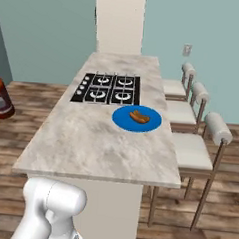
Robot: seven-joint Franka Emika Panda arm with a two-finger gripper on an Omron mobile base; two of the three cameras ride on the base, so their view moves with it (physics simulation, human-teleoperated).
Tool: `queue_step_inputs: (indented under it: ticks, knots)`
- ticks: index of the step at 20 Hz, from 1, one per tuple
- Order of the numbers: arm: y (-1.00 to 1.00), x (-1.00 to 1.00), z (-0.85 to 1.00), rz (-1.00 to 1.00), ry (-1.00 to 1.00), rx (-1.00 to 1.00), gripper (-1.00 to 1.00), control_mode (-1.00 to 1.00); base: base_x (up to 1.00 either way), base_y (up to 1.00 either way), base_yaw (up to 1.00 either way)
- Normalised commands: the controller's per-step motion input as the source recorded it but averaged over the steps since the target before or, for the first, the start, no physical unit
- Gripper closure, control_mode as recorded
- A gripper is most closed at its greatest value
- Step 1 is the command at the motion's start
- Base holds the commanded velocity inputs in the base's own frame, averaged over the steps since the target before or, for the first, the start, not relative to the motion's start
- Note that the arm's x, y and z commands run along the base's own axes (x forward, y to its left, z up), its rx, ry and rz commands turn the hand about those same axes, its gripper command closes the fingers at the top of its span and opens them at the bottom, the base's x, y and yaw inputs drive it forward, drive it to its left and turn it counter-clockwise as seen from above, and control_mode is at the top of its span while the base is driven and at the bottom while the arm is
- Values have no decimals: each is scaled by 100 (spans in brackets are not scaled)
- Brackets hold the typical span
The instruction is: Move the hot dog bun to the plate on the dining table and place the condiment next to that plate. Then navigate to the fridge and take the sausage and place it on the plate as well.
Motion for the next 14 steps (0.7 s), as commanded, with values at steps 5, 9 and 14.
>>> queue_step_inputs:
  ticks: [5, 9, 14]
  knots:
    - [0, 0, 0, 0, 0, 0, 100, 100, 55, -99, 5]
    - [0, 0, 0, 0, 0, 0, 100, 100, 56, -60, 11]
    - [0, 0, 0, 0, 0, 0, 100, 100, 67, -40, 14]
